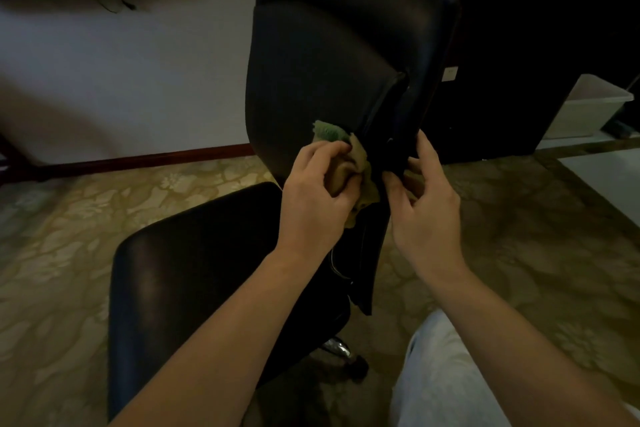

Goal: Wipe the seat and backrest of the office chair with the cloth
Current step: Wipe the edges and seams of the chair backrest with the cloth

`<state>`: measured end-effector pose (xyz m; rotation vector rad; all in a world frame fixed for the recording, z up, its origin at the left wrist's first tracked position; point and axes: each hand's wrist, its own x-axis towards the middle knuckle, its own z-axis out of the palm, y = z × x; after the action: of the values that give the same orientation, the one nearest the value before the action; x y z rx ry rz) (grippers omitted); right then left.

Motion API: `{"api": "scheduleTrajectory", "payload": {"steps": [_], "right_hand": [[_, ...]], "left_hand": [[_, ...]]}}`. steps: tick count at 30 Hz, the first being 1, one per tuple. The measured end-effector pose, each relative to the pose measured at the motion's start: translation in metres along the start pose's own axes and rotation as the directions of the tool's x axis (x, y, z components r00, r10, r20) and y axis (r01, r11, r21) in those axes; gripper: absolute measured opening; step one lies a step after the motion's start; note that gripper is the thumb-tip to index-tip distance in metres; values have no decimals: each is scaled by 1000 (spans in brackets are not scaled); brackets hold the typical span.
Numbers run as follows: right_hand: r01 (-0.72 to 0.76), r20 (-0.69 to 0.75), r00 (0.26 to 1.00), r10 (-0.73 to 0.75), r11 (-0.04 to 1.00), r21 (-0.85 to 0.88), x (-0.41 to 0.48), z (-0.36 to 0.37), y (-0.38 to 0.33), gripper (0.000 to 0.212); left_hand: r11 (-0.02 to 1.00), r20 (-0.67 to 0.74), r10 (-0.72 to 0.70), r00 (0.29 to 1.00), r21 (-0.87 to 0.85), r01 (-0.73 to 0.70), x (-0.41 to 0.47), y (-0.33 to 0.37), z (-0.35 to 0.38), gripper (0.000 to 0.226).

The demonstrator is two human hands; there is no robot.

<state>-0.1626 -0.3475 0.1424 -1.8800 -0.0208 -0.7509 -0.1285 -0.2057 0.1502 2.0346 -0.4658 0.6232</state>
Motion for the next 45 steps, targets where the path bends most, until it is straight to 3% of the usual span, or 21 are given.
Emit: {"api": "scheduleTrajectory", "payload": {"steps": [14, 25, 36, 45], "right_hand": [[4, 15, 1000, -4, 1000, -3, -1, -1, 0, 60], [-17, 22, 1000, 17, 1000, 26, -1, -1, -1, 60], [2, 26, 1000, -2, 1000, -22, 1, 0, 5, 65], [-16, 38, 999, 19, 996, -93, -11, 5, 11, 77]], "left_hand": [[990, 30, -141, 990, 9, 141, -28, -13, -5, 37], [998, -46, 63, 997, 11, -62, 16, 13, -4, 29], [991, 13, -131, 991, -35, 131, -20, -14, -3, 34], [999, -38, 1, 999, -33, -2, -2, -1, -10, 27]]}}
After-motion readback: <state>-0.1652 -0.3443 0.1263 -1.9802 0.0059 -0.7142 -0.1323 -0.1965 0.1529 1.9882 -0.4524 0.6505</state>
